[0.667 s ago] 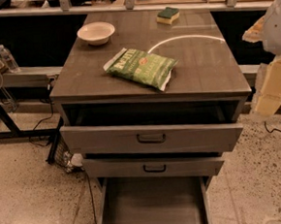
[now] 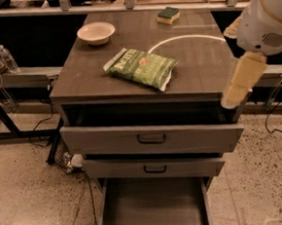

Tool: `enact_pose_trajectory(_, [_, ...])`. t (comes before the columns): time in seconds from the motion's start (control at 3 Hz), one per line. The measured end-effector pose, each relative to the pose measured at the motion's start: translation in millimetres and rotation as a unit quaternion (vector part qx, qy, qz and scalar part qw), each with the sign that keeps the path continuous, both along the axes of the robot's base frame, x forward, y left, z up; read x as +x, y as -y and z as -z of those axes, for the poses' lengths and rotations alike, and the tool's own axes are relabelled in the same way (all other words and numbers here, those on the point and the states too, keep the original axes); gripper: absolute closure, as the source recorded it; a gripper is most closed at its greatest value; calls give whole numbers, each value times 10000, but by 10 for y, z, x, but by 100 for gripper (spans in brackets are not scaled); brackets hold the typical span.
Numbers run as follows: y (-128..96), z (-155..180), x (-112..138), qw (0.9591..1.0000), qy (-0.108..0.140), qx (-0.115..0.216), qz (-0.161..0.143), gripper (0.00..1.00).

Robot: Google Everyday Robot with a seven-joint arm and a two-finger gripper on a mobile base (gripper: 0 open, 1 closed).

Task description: Place green jalapeno chip bag into bottom drawer

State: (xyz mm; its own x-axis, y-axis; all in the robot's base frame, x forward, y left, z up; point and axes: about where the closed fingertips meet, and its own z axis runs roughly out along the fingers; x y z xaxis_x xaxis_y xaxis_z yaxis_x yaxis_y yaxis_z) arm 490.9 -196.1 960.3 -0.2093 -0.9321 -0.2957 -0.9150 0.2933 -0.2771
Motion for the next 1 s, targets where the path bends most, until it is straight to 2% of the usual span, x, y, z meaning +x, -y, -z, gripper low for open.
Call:
enact_pose_trajectory(0.33, [-302, 184, 643, 9984, 401, 392, 38, 0])
enact_pose_trajectory(0.67, [-698, 309, 1245, 9942, 639, 861, 42, 0])
enact_pose_trajectory(1.0, [-695, 307, 1241, 9943, 640, 856, 43, 0])
